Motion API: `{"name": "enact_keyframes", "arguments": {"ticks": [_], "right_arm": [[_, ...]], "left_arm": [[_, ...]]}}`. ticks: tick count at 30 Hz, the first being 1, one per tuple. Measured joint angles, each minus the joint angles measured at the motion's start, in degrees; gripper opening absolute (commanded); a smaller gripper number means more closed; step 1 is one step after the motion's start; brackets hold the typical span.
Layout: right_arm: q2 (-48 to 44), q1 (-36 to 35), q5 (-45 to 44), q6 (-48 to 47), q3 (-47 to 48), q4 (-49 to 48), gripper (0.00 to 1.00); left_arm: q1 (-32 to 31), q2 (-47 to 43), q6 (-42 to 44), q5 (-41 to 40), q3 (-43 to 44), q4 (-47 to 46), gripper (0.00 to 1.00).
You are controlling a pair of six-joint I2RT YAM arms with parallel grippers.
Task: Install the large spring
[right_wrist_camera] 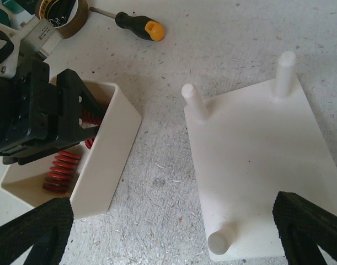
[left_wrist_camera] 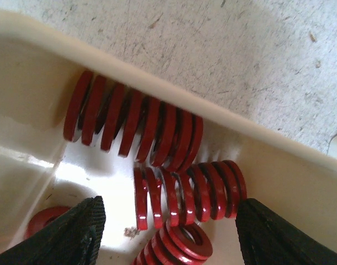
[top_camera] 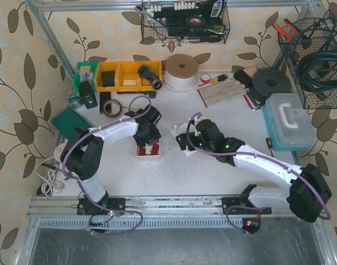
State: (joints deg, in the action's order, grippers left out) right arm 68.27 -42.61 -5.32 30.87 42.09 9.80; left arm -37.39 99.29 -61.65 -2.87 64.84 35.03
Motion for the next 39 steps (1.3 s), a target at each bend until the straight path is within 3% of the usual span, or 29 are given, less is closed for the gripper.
{"name": "enact_keyframes", "arguments": {"ticks": [10, 22, 33, 39], "right_arm": [[0.07, 0.00, 0.02, 0.00, 0.00, 0.00, 0.97], [0.07, 0.00, 0.02, 0.00, 0.00, 0.00, 0.97], [0.07, 0.00, 0.02, 0.17, 0.00, 0.02, 0.97], [0.39, 0.00, 0.02, 0.20, 0.02, 0.00, 0.97]], "left_arm": [[-1.62, 1.92, -1.99, -0.83, 2.78, 4.46, 0.73], [-3.23, 4.09, -3.04, -7.69, 7.39, 13.86, 0.44], [-3.21, 2.10, -3.02, -8.83, 7.85, 15.28, 0.46], [-3.23, 0.17, -4.85, -4.96, 8.35, 16.13, 0.47]]}}
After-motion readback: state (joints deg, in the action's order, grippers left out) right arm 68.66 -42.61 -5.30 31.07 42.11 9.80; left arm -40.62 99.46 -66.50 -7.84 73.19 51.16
